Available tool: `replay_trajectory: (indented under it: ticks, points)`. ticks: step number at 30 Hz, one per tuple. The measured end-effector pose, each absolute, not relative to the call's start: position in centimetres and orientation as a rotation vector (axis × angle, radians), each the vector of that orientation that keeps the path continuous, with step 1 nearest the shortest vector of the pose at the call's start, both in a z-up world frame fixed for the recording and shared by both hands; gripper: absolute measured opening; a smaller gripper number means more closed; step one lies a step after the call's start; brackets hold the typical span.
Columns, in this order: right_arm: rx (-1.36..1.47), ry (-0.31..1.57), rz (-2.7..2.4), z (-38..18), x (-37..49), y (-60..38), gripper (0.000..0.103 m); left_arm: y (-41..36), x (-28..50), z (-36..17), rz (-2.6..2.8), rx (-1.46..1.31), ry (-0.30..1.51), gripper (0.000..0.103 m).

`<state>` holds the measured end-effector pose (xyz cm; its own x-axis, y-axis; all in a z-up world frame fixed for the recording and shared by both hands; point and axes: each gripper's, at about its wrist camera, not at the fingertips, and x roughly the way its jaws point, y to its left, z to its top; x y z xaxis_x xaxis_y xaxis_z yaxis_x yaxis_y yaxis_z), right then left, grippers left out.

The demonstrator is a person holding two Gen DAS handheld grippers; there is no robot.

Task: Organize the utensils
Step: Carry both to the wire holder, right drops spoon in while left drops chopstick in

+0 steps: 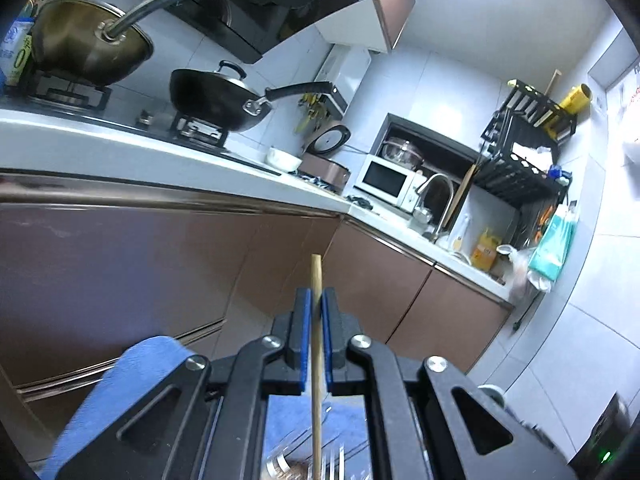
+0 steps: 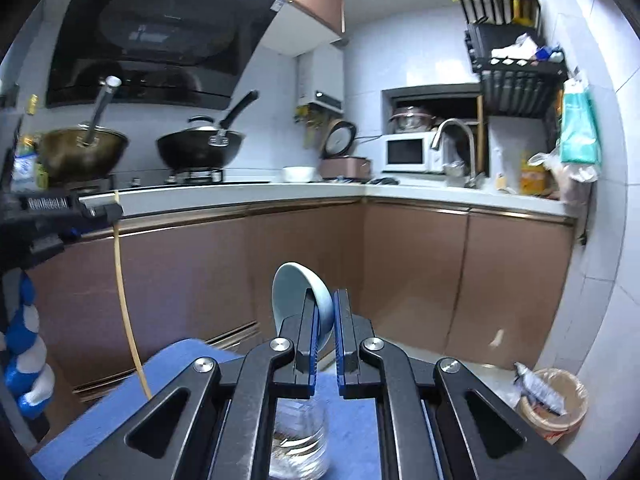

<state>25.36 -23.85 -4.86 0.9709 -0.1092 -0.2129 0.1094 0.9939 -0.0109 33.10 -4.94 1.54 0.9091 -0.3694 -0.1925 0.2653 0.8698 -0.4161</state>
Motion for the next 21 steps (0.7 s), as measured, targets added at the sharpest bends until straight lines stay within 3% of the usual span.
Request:
replay_trajectory:
  ticks: [14, 21]
  points:
    - [-0.029, 0.214, -0.218, -11.2, 27.7, -24.1, 0.007, -10.7, 35.7, -8.0, -0.208, -0.300, 0.227, 0.005]
    - [-0.025, 0.258, -0.186, -13.8, 28.1, -24.0, 0.010, -11.6, 34.6, -10.3, -0.175, -0.233, 0.189, 0.005]
